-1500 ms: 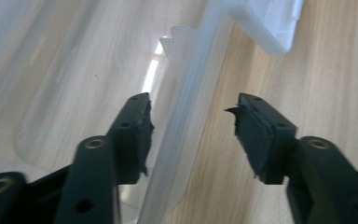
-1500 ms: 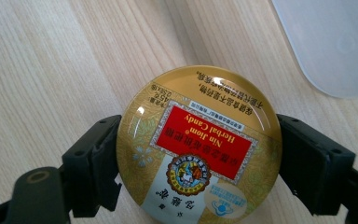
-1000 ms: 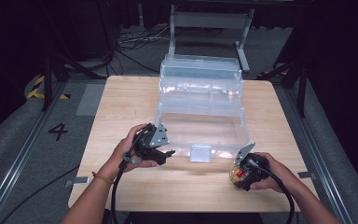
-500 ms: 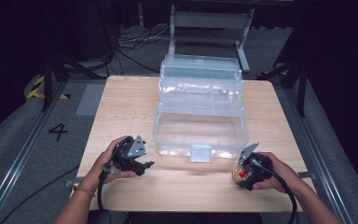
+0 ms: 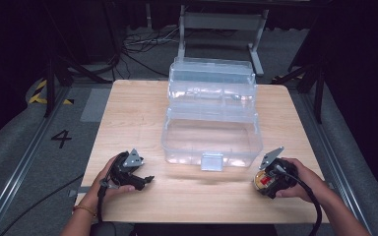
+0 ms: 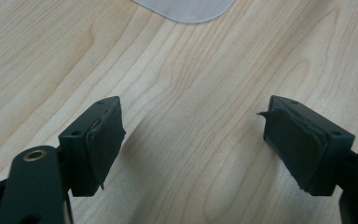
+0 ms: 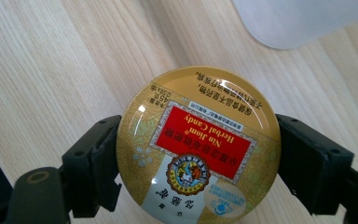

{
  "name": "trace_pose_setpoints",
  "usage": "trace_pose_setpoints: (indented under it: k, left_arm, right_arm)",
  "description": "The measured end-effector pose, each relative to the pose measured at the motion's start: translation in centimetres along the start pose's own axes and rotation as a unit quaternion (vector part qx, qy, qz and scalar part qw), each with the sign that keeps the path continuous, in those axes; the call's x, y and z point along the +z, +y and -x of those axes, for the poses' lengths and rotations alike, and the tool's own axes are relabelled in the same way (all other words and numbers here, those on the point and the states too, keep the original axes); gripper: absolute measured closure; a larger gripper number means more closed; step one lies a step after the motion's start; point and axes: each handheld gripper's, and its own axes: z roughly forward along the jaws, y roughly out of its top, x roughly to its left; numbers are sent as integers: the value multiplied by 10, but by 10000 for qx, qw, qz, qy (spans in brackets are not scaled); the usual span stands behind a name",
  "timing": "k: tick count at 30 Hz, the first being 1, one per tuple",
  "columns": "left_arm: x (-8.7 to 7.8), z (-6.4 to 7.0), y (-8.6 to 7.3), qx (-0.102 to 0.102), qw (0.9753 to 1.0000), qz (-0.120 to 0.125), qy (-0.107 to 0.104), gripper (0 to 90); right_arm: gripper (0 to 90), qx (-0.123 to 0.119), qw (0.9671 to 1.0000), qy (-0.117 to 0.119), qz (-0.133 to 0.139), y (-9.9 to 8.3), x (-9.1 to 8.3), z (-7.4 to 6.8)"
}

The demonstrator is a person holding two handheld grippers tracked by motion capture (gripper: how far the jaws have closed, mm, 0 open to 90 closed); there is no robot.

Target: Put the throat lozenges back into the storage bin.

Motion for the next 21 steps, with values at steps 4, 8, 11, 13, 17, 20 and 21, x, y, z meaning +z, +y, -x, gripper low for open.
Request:
trace_pose_setpoints:
  k: [4,8,11,13,17,20,21]
  left_arm:
    - [0,-1,-6,-214,9997,146,-38,196]
    - [0,-1,-6,-239,9996,144,-14,193]
    - [0,-1,-6,-240,9996,143,-14,192]
    - [0,-1,-6,-242,9996,143,-12,192]
    - [0,-1,-6,-247,9996,141,-18,191]
    - [0,-1,-6,-246,9996,143,-20,191]
    - [0,-1,-6,-240,9996,142,-13,191]
  right_arm:
    - [203,25,9999,-133,-29,-3,-11,5]
    - [203,64,9997,-225,44,-4,-24,11]
    - [203,47,9996,-276,71,-5,-33,15]
    - [203,79,9995,-269,109,-5,-38,18]
    - [203,31,9994,-329,60,-5,-46,23]
    - [203,23,9992,-397,73,-4,-54,25]
    - [204,11,9992,-384,94,-3,-58,26]
